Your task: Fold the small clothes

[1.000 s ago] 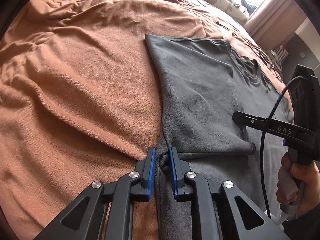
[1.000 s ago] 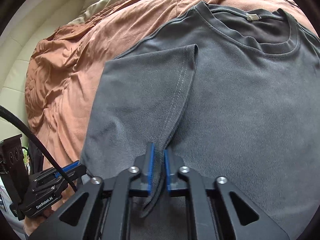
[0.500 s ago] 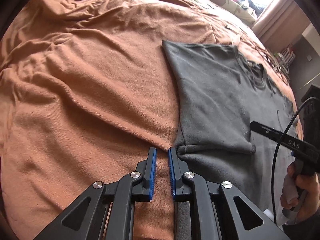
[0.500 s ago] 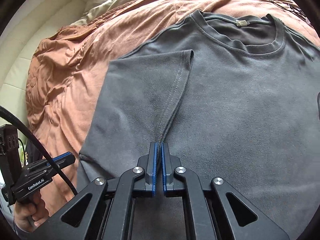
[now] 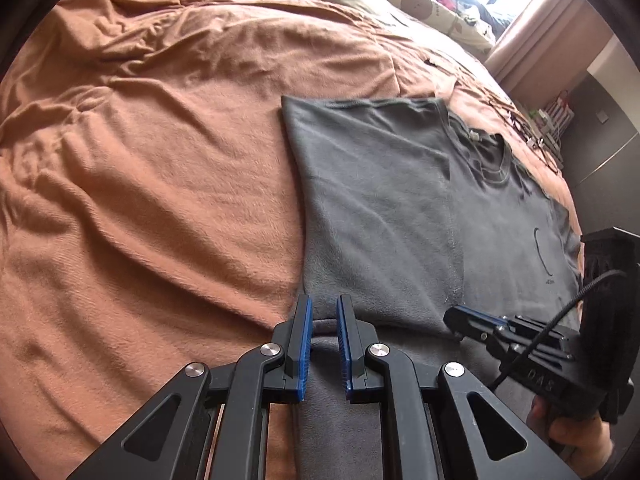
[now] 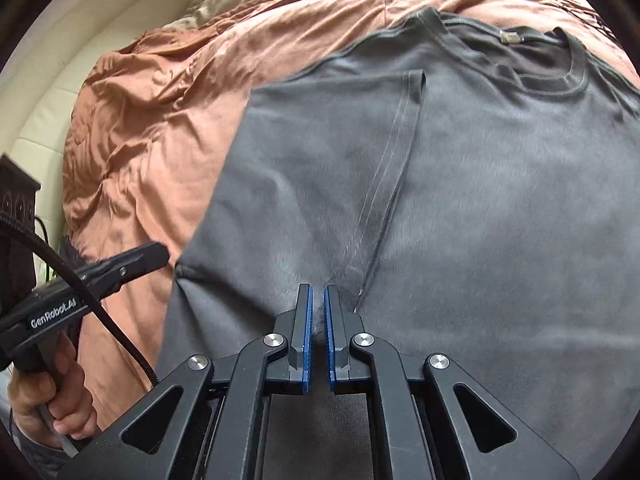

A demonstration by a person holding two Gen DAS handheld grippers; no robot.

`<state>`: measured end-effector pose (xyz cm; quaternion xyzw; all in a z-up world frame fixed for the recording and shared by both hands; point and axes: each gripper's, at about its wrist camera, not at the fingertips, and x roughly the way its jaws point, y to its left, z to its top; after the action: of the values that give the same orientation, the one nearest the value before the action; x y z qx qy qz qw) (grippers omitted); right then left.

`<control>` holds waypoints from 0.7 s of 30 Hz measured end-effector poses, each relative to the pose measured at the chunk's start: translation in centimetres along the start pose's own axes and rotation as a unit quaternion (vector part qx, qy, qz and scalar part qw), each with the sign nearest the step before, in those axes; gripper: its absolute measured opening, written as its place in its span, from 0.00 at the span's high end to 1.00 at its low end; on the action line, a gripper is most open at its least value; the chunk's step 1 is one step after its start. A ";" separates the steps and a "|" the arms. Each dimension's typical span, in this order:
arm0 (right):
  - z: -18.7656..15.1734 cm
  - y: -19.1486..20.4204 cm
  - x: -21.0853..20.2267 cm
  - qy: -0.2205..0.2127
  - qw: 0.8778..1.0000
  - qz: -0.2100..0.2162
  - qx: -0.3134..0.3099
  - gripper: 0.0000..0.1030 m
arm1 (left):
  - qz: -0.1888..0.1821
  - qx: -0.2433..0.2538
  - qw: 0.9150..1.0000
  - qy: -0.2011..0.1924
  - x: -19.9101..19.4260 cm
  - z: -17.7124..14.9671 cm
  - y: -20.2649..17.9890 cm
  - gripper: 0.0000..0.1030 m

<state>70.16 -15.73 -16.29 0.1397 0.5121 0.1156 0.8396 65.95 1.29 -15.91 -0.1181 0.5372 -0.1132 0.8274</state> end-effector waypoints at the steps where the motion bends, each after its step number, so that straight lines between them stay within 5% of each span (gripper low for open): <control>1: -0.3 0.0 0.1 -0.001 1.000 -0.002 -0.002 0.97 | 0.004 0.000 1.000 0.007 0.5 -0.2 -0.1 0.87; 14: -2.7 -1.6 -6.8 -0.041 0.998 -0.041 0.010 0.97 | 0.026 0.004 1.000 0.003 -2.9 -1.7 -1.6 0.84; 19: -4.5 -3.0 -11.8 -0.074 0.995 -0.063 0.025 0.94 | 0.029 0.014 0.999 -0.024 -5.8 -2.3 -4.6 0.44; 20: -5.0 -3.2 -12.8 -0.079 0.994 -0.070 0.027 0.86 | 0.026 0.019 0.999 -0.033 -6.4 -2.4 -5.4 0.36; 21: -5.4 -3.5 -14.1 -0.091 0.992 -0.077 0.029 0.61 | 0.024 0.025 0.998 -0.043 -7.1 -2.5 -6.4 0.29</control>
<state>59.18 -23.10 -8.18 0.1338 0.4458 0.0229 0.8848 60.49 -2.67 -8.72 -0.0897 0.5007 -0.1018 0.8549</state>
